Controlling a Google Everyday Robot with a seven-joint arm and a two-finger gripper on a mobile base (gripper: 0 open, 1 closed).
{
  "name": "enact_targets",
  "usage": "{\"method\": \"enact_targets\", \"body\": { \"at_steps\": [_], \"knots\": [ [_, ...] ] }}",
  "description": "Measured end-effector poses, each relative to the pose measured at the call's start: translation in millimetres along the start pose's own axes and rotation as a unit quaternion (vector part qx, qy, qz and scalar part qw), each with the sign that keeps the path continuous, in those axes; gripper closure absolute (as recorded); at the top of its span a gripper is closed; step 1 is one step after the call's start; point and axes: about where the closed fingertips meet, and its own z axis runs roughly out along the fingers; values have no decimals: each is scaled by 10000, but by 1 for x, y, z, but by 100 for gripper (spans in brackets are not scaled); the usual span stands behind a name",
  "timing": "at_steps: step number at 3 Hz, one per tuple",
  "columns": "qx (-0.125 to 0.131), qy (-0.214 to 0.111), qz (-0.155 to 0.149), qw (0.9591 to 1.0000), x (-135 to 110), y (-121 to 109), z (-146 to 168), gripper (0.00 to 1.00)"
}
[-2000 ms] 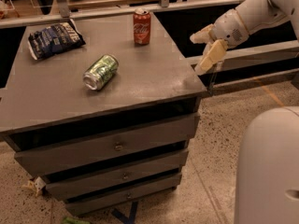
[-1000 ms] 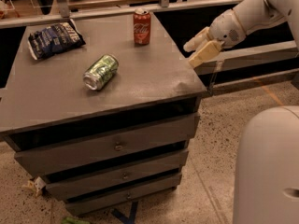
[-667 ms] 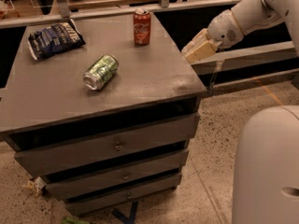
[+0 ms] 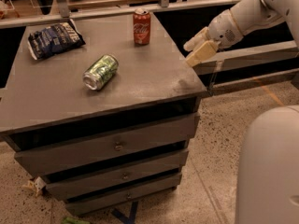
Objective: Move coke can near blue chip bag
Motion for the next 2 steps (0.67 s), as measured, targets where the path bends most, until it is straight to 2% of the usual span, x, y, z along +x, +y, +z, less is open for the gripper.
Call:
{"method": "enact_targets", "body": {
  "at_steps": [1,2],
  "knots": [
    [-21,-11,2,10000,0,0,5,13],
    [-24,-17,6,10000,0,-2,8,0]
  ]
}}
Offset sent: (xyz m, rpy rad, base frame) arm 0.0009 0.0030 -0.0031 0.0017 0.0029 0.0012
